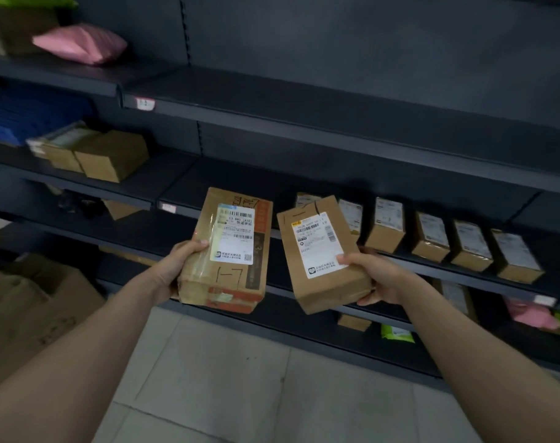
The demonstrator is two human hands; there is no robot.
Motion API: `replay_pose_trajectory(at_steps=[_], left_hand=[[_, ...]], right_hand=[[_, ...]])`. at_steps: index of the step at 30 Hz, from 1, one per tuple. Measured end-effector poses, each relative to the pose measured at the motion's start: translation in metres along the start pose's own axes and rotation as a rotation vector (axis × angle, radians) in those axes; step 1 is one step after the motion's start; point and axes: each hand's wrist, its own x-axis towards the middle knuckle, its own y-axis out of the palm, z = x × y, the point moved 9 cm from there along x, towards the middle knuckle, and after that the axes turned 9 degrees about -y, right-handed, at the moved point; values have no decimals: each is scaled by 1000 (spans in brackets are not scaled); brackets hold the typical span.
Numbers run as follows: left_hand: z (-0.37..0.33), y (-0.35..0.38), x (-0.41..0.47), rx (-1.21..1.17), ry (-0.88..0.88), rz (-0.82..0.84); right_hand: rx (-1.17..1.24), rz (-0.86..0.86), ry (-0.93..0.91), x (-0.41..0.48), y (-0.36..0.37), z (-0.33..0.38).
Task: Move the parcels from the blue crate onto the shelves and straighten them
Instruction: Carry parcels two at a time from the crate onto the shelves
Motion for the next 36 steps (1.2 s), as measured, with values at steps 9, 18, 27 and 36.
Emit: replay_pose_trajectory(at_steps=[9, 18, 27, 36], left_hand=[[-45, -53, 60, 73, -23, 22], [-90, -74, 113, 87, -26, 32], [-123, -104, 173, 46, -41, 36], [-169, -113, 248, 160, -94, 77]], right_hand=[[176, -14, 95, 48, 64, 28], [265, 14, 52, 130, 93, 78], [322, 32, 100, 192, 126, 100], [431, -88, 134, 247, 139, 105]])
